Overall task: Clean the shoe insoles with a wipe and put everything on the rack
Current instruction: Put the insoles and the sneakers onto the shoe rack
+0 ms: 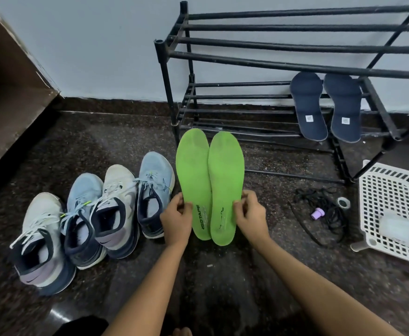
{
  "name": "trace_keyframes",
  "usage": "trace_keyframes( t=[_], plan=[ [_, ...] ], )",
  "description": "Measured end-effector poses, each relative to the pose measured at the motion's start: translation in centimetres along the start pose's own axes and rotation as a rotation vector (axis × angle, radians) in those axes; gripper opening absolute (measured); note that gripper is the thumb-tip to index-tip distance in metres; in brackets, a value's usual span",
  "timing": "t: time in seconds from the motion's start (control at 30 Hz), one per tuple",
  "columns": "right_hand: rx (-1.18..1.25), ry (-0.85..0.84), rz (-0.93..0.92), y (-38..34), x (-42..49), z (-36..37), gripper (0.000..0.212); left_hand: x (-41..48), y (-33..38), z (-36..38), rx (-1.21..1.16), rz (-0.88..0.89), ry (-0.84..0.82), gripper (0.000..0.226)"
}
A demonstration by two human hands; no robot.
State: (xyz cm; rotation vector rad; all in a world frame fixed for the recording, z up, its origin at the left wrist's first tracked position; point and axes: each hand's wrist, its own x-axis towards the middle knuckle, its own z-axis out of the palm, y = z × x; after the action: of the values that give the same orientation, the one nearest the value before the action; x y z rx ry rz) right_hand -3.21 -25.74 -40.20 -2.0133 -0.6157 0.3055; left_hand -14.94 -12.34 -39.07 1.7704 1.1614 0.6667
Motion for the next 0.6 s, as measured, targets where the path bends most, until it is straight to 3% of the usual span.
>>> trace_keyframes(
  t=[0.27,0.6],
  plan=[
    [0.054,0.239,-0.226,-5.8,6.5,-4.9,0.017,4.4,7.9,0.5,-0.215,0.235,0.043,0.020],
    [-0.022,0.280,-0.104,-9.3,16.7,-8.4,0.013,13.8,16.5,4.4,0.019,0.158,-0.022,0.014]
  ],
)
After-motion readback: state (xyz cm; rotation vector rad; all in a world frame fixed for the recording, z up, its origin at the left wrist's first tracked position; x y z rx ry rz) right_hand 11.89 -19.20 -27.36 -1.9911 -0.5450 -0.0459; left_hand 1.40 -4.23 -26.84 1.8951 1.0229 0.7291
